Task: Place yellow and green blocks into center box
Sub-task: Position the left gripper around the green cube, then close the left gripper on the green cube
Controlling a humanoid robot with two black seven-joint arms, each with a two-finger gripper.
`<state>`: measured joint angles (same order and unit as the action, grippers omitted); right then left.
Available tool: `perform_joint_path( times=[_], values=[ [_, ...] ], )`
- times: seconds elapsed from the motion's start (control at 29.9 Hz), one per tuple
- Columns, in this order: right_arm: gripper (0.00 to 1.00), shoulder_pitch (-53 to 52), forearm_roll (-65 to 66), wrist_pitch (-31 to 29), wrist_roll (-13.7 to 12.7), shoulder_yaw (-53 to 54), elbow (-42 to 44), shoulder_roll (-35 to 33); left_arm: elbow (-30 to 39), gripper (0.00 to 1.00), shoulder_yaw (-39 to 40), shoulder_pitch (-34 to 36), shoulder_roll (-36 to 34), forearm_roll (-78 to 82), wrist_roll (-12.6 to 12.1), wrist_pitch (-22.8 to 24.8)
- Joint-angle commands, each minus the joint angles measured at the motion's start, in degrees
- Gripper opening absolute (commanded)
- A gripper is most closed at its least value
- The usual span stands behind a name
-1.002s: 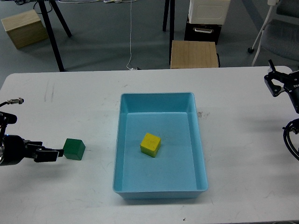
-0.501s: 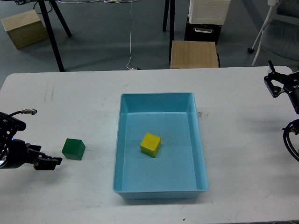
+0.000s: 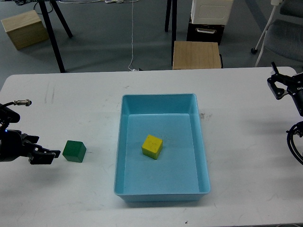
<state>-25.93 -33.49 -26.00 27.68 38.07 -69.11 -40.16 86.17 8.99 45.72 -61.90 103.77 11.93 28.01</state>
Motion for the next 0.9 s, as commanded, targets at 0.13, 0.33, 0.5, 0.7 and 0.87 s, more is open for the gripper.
perform_joint_path(
  times=[0.13, 0.33, 0.5, 0.7, 0.87],
  values=[
    [0.99, 0.00, 0.79, -0.02, -0.08, 0.08, 0.20, 0.00, 2.07, 1.00, -0.99, 0.33, -1.82, 0.99, -0.68, -0.01],
    [0.99, 0.09, 1.23, -0.02, -0.08, 0.08, 0.46, -0.01, 3.21, 1.00, -0.99, 1.56, -0.24, 2.31, -0.86, -0.01],
    [0.99, 0.09, 1.23, -0.02, -0.08, -0.01, 0.46, -0.01, 3.39, 1.00, -0.90, 2.27, 0.02, 2.84, -0.77, -0.01],
    [0.99, 0.26, 1.23, -0.02, -0.08, 0.08, 0.46, -0.53, 3.65, 1.00, -0.73, 3.41, 5.38, 5.91, -0.77, -0.01],
    [0.99, 0.35, 1.23, -0.02, -0.08, -0.01, 0.46, -1.59, 3.83, 1.00, -0.82, 3.76, 6.35, 8.19, -0.77, -0.01]
  ],
)
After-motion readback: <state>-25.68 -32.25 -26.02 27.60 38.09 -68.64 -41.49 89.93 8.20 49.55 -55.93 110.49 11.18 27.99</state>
